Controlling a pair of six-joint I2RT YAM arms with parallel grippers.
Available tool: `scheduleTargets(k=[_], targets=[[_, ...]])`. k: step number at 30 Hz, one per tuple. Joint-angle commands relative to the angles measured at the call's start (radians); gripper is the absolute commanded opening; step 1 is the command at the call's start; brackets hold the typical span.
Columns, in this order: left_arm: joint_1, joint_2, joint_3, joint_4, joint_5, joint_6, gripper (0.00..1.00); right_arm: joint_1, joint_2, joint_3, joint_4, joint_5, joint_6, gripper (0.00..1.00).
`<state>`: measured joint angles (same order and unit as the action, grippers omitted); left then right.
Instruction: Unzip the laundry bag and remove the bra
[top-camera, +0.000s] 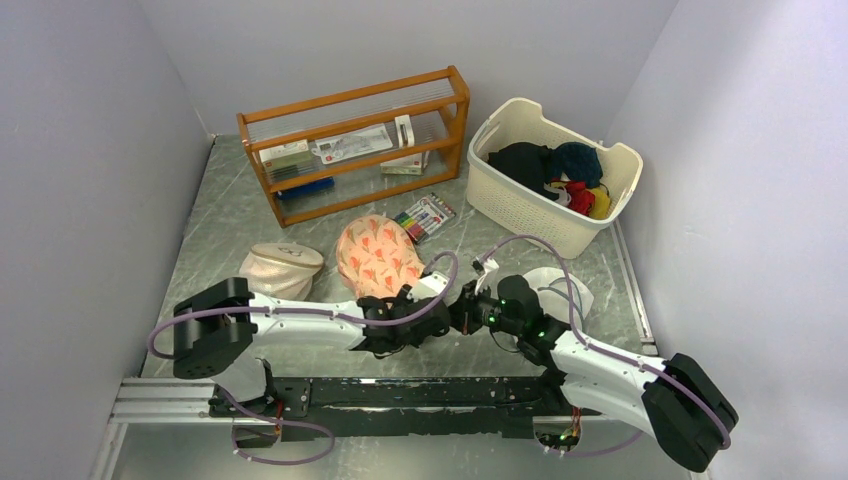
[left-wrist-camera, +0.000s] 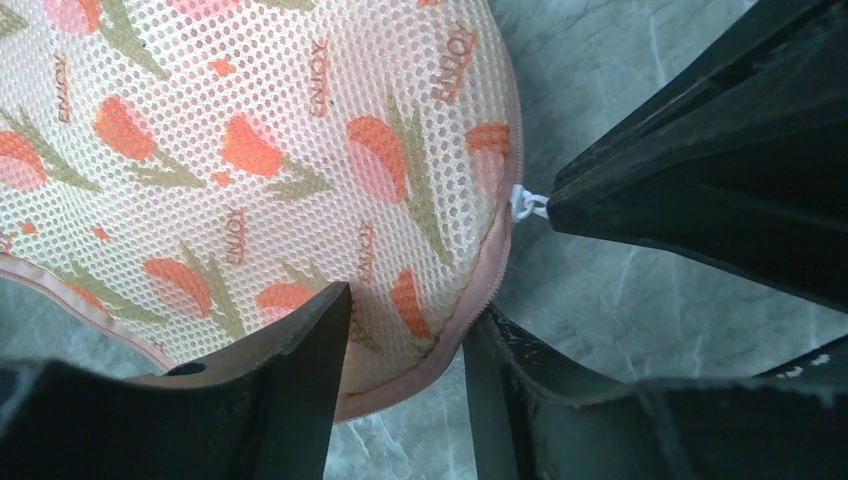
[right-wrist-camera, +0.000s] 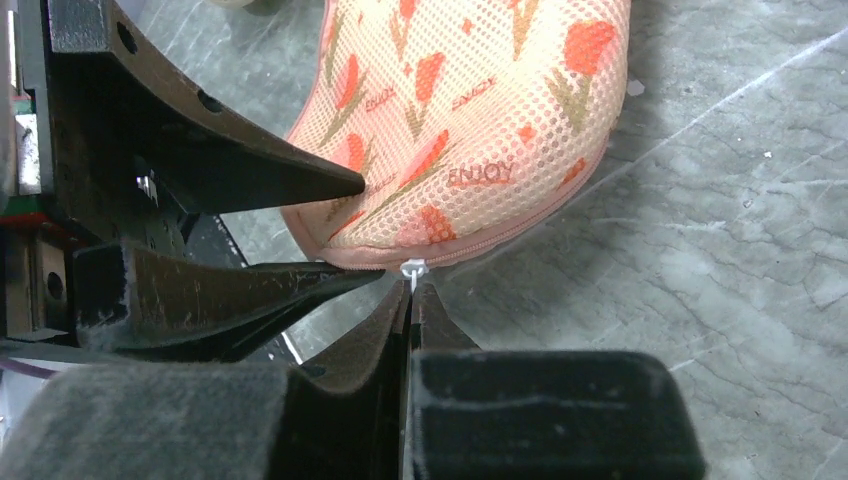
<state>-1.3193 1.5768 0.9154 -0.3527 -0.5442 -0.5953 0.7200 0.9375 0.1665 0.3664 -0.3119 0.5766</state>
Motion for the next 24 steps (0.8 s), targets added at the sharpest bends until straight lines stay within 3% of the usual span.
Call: scheduleTargets(k=[1,7,12,19,24], targets=[[0.000,0.012,-0.019,0.012,-0.056,-0.057,0.50,0.006,-0.004,0.000,-0.011,0.033,0.002,0.00],[0.000,-0.059,-0.082,-0.003,-0.044,-0.082,0.27,0.005,-0.004,-0.023,-0.026,0.196,0.051,0.00],[0.000,-0.126,-0.155,0.031,0.003,-0.073,0.11,-0.006,0.086,-0.001,0.026,0.305,0.039,0.00],[0.000,-0.144,-0.182,0.051,0.043,-0.059,0.07,-0.034,0.238,0.085,0.119,0.380,-0.052,0.00],[0.000,-0.149,-0.168,0.060,0.063,-0.045,0.09,-0.044,0.251,0.129,0.054,0.377,-0.097,0.00]])
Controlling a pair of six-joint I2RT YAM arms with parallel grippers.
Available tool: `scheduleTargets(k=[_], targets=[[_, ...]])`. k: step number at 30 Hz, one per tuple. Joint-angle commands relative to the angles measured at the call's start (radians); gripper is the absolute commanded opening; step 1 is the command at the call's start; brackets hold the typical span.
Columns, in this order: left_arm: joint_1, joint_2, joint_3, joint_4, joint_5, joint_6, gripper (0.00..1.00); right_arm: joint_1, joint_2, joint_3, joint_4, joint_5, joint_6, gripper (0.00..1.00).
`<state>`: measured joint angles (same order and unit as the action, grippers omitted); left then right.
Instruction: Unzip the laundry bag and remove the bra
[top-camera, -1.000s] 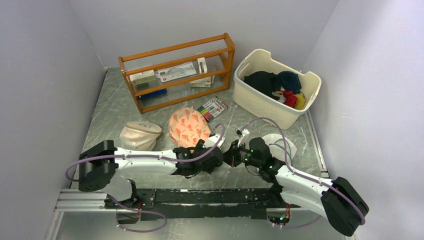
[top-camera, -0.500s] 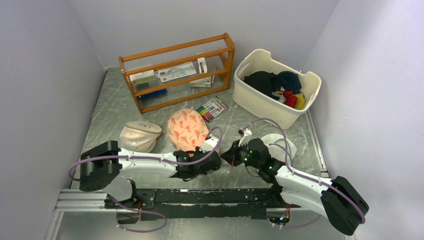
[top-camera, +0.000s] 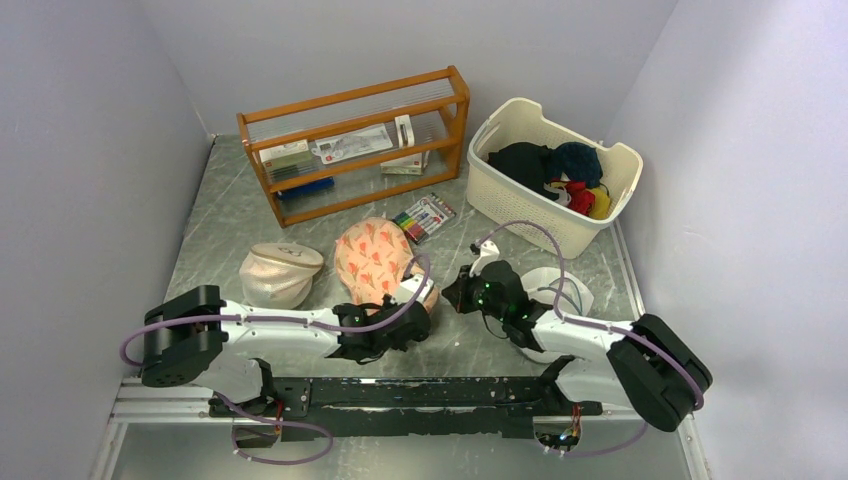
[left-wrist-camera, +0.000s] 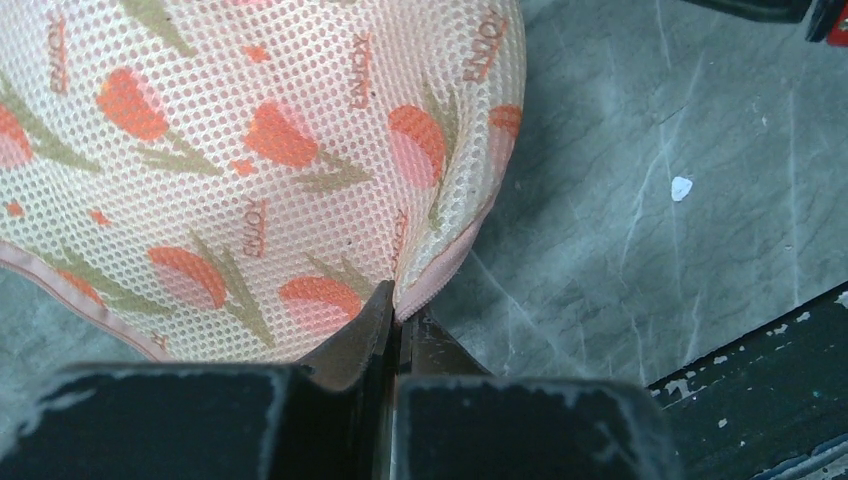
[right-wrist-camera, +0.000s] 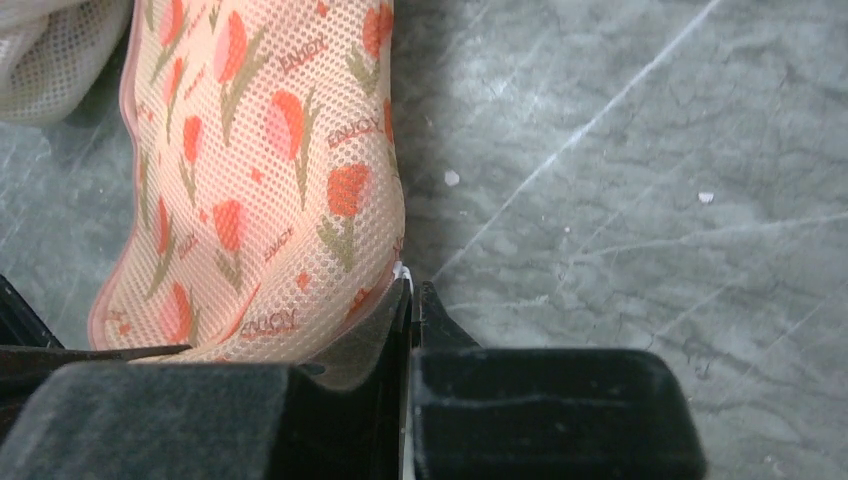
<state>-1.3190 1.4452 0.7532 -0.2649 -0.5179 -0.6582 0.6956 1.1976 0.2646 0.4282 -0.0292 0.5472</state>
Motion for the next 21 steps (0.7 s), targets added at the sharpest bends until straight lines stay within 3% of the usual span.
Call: scheduleTargets(k=[1,5,8,10,14,21], targets=[[0.000,-0.020,-0.004,-0.021,0.040,0.023,0.11,-0.019,-0.023,0.019,-0.012,0.098,-0.065,0.00],[0.001,-0.034,-0.002,-0.001,0.058,0.038,0.24,-0.019,-0.110,-0.023,-0.079,0.094,-0.046,0.00],[0.003,-0.045,0.011,0.002,0.074,0.044,0.52,-0.019,-0.177,-0.024,-0.169,0.103,-0.019,0.00],[0.010,-0.067,0.032,-0.001,0.105,0.064,0.64,-0.019,-0.222,-0.018,-0.224,0.089,0.005,0.05],[0.050,-0.150,0.082,-0.006,0.168,0.120,0.76,-0.018,-0.305,0.008,-0.302,0.049,-0.001,0.28],[0.295,-0.359,0.103,-0.015,0.306,0.173,0.81,-0.007,-0.262,0.146,-0.420,0.009,-0.124,0.50]])
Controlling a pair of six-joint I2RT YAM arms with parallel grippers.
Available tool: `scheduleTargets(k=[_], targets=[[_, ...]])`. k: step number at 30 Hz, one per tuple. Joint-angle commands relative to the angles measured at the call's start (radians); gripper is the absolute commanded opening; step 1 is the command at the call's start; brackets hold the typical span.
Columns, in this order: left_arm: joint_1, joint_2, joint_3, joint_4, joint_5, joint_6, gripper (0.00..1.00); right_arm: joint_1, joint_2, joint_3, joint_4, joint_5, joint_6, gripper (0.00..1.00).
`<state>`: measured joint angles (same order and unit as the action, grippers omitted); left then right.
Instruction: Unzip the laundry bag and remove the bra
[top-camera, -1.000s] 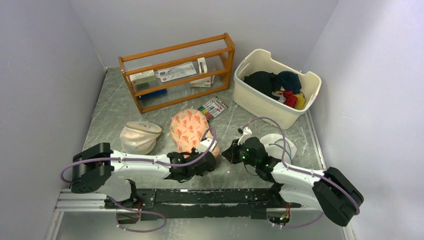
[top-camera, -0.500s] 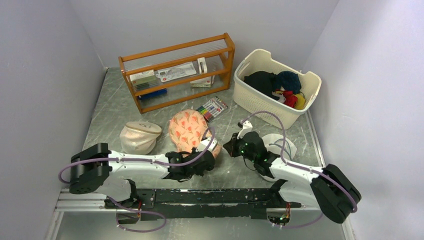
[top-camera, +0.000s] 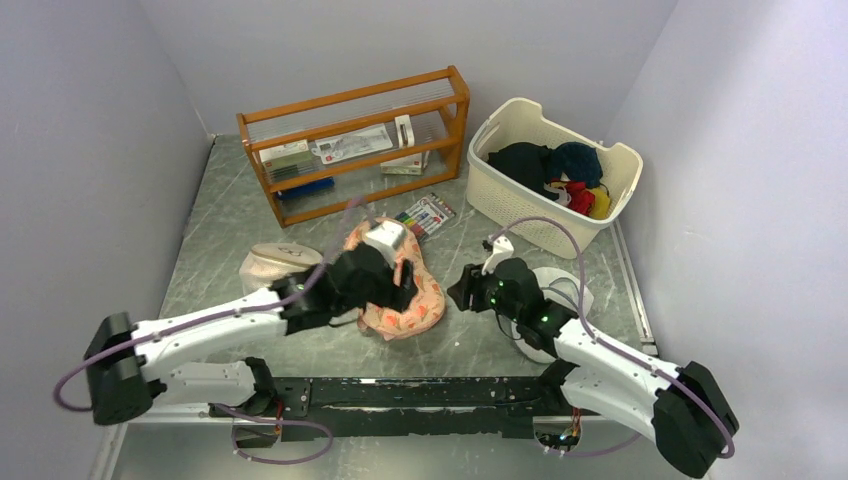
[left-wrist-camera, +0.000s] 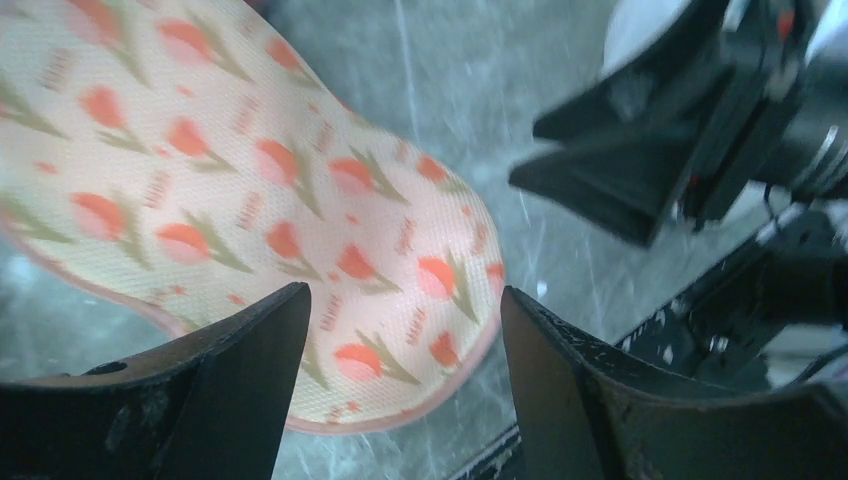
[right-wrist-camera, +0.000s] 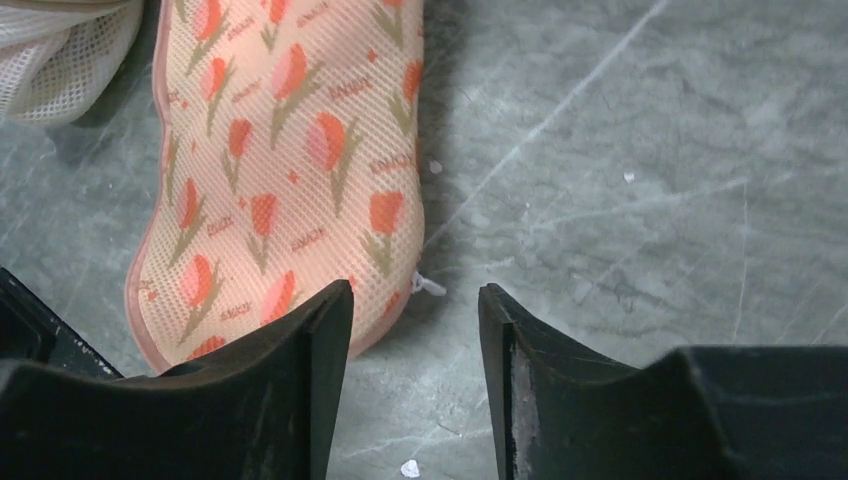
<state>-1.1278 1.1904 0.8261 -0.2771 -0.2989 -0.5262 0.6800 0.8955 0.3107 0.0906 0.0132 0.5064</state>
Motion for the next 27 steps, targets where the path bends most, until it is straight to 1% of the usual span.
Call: scheduleTargets(k=[1,3,5,6,10,13,16,17,19,21,25,26,27], targets=[[0.136,-0.130,0.034,-0.029,0.072,0.039,0.81,0.021,0.065,0.125,-0.095,-0.041,-0.098,0.52],[0.189,-0.183,0.048,-0.096,0.010,0.027,0.82,0.075,0.126,0.182,-0.123,-0.025,-0.122,0.56],[0.226,-0.235,0.057,-0.168,-0.071,0.010,0.82,0.183,0.173,0.244,-0.153,0.062,-0.146,0.63],[0.237,-0.265,0.059,-0.199,-0.114,-0.008,0.82,0.261,0.198,0.274,-0.165,0.109,-0.162,0.66],[0.240,-0.466,0.027,-0.257,-0.247,-0.055,0.81,0.410,0.336,0.399,-0.230,0.240,-0.205,0.76],[0.240,-0.625,-0.004,-0.279,-0.309,-0.061,0.82,0.512,0.455,0.482,-0.266,0.336,-0.257,0.80],[0.240,-0.725,-0.007,-0.338,-0.358,-0.061,0.82,0.603,0.590,0.583,-0.327,0.442,-0.293,0.79],[0.240,-0.743,-0.004,-0.353,-0.363,-0.057,0.82,0.622,0.637,0.633,-0.352,0.473,-0.289,0.79],[0.240,-0.760,0.006,-0.378,-0.366,-0.046,0.82,0.658,0.719,0.681,-0.373,0.512,-0.301,0.77],[0.241,-0.762,0.013,-0.405,-0.379,-0.053,0.82,0.681,0.766,0.732,-0.368,0.535,-0.310,0.73],[0.239,-0.765,0.009,-0.404,-0.391,-0.044,0.82,0.690,0.828,0.780,-0.363,0.547,-0.315,0.65],[0.238,-0.765,0.004,-0.400,-0.390,-0.041,0.82,0.691,0.841,0.789,-0.364,0.551,-0.317,0.63],[0.239,-0.763,0.001,-0.397,-0.390,-0.039,0.82,0.691,0.853,0.796,-0.366,0.554,-0.317,0.57]])
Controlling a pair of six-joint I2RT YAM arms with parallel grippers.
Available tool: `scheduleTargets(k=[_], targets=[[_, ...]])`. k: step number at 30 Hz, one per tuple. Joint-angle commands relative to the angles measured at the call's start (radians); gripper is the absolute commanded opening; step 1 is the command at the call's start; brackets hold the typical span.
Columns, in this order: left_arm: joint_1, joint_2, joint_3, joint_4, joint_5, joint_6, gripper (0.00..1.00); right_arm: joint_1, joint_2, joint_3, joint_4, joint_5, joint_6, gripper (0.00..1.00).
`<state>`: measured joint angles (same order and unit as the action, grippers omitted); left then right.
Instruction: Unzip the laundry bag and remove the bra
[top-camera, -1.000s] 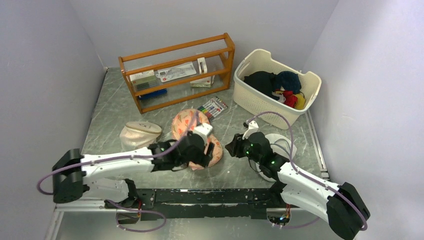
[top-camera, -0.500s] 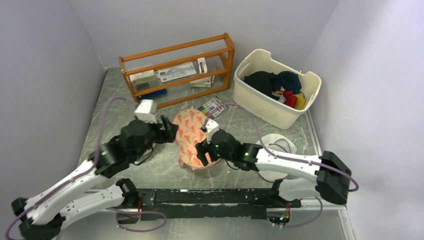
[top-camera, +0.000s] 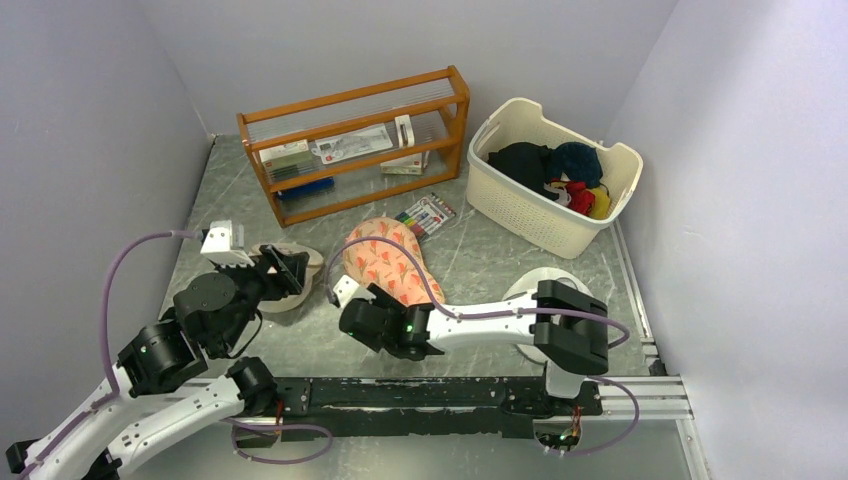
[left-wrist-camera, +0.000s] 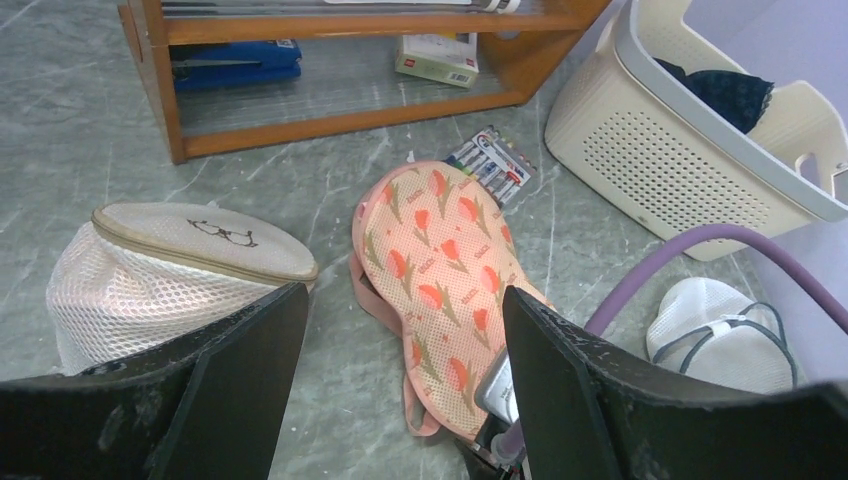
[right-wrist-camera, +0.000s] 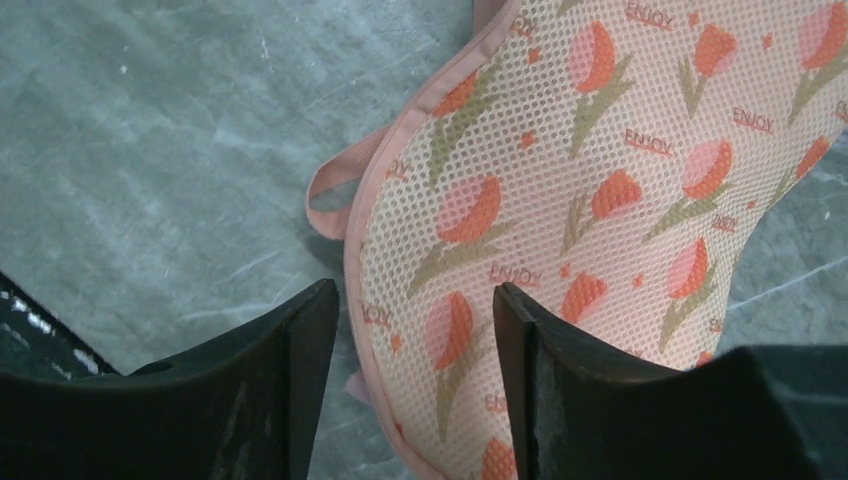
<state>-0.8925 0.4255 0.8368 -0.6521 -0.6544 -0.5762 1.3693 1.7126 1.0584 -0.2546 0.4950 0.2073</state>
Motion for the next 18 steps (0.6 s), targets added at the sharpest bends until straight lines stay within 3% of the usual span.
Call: scheduleTargets(k=[1,6,14,16,18], targets=[[0.004,0.005,-0.012,-0.019,-0.033,0.014,0.82,0.001,0.045,0.054,-0.023,0.074,-0.019,0.52],[0.004,0.025,-0.014,-0.007,-0.029,0.031,0.82,0.009,0.051,0.056,-0.013,0.050,-0.034,0.41],[0.005,0.053,-0.019,0.007,-0.020,0.043,0.82,0.014,0.051,0.043,0.011,-0.003,-0.046,0.40],[0.004,0.055,-0.020,0.009,-0.019,0.045,0.82,0.014,0.059,0.047,0.010,-0.007,-0.041,0.33],[0.004,0.059,-0.021,0.009,-0.022,0.046,0.82,0.016,0.062,0.053,0.005,0.002,-0.027,0.19]])
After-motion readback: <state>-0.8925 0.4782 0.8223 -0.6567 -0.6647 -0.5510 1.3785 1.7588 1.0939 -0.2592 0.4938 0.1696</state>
